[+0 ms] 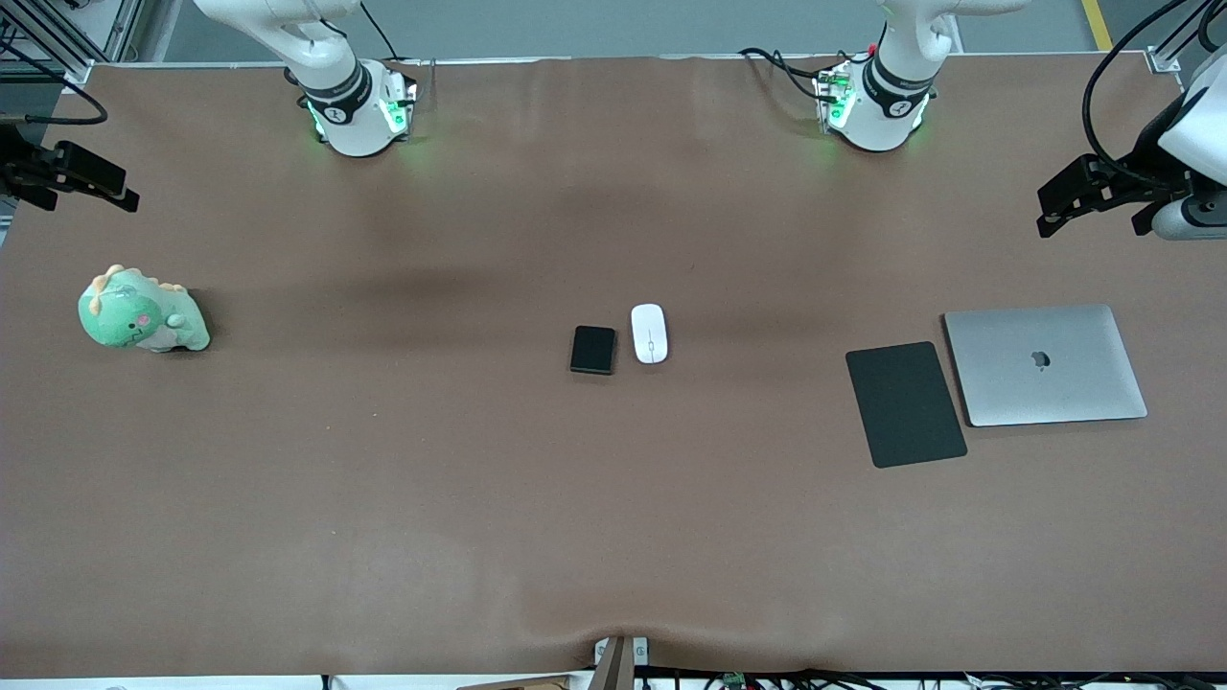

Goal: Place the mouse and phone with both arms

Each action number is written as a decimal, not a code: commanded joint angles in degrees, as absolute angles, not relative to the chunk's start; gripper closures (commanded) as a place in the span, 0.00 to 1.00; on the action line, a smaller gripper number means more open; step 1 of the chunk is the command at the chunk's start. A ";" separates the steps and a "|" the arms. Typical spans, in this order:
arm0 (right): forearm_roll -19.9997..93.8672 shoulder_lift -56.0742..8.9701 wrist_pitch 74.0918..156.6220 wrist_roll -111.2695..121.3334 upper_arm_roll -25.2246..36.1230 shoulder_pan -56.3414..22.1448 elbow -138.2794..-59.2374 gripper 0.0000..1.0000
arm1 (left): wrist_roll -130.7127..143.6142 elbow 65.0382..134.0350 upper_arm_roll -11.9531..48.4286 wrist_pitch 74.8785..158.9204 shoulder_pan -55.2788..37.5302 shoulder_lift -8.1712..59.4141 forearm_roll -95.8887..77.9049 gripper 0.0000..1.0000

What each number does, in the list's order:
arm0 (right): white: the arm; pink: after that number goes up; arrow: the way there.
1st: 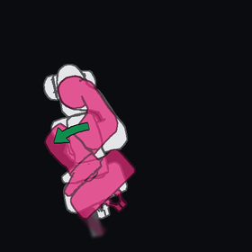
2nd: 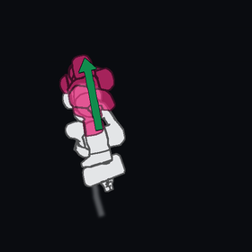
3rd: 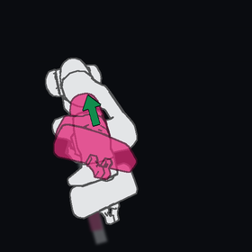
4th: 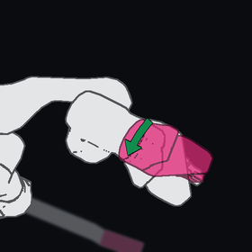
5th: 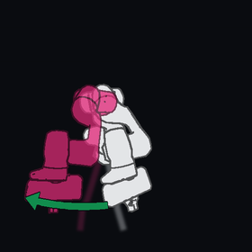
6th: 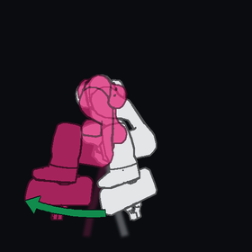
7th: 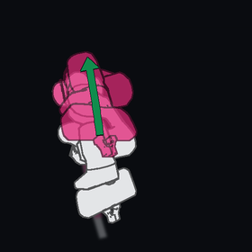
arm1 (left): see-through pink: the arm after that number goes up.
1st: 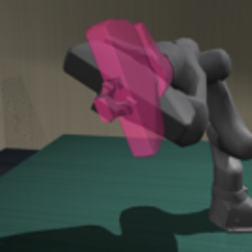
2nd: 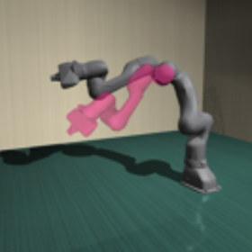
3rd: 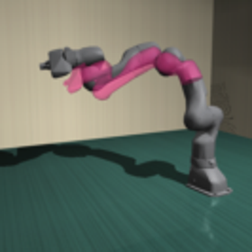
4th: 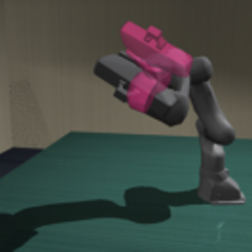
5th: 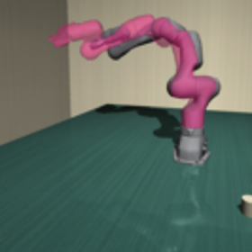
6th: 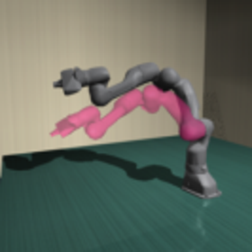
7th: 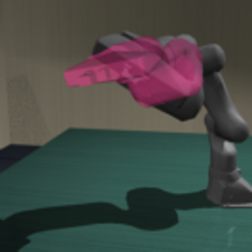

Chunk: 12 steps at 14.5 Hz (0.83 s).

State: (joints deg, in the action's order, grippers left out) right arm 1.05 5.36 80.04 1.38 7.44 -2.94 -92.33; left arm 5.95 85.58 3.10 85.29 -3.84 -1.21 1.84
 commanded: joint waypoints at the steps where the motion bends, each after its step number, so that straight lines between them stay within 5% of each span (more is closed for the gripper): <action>1: 1.23 5.54 79.45 1.32 7.56 -2.64 -92.28 0.00 | 5.01 84.46 3.08 84.20 -3.52 -0.97 1.75 0.00; 12: 1.23 5.45 79.01 1.32 7.73 -1.76 -92.37 0.00 | 6.85 81.91 3.60 84.99 -5.27 4.12 1.23 0.00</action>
